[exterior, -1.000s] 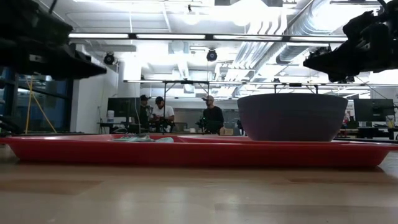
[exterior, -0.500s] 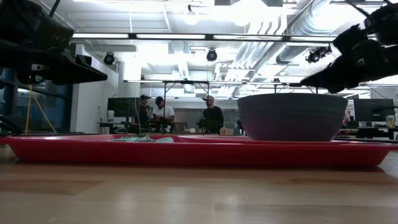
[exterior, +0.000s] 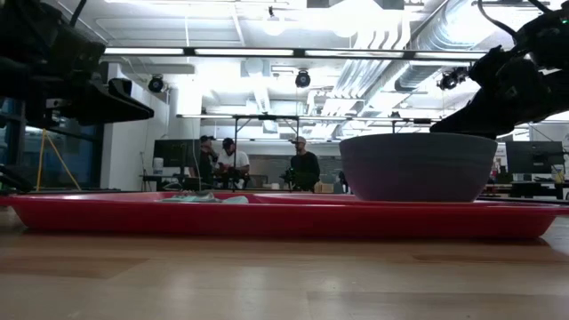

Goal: Set up tray
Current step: Return to Home Position

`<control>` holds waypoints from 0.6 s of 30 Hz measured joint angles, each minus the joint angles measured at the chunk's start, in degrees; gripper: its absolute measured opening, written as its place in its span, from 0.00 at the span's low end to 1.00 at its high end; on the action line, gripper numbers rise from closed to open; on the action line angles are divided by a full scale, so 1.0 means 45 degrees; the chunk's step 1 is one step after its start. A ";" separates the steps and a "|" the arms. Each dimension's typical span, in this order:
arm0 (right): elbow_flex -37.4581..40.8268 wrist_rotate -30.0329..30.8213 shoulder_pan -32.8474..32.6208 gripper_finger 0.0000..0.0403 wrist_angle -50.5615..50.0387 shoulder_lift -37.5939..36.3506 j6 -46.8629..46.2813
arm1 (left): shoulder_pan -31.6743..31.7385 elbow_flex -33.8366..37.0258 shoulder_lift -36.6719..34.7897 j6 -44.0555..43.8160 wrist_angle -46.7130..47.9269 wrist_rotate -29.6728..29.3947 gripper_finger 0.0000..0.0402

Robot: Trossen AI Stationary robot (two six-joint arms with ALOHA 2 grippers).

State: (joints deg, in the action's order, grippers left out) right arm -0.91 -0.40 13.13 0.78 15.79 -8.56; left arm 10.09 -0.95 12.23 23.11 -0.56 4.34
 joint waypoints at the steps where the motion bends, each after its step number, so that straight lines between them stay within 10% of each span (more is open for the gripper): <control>1: 0.0000 -0.0002 0.0002 0.00 0.0006 0.0000 -0.0059 | 0.0000 0.0000 0.0005 0.0000 0.0000 0.0000 0.24; 18: 0.0000 0.0005 0.0002 0.00 0.0049 0.0000 -0.0088 | 0.0000 0.0005 0.0000 -0.0002 0.0000 0.0007 0.24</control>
State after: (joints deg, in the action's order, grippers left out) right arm -0.91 -0.38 13.14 1.00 15.79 -8.95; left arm 10.09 -0.93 12.23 23.10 -0.56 4.37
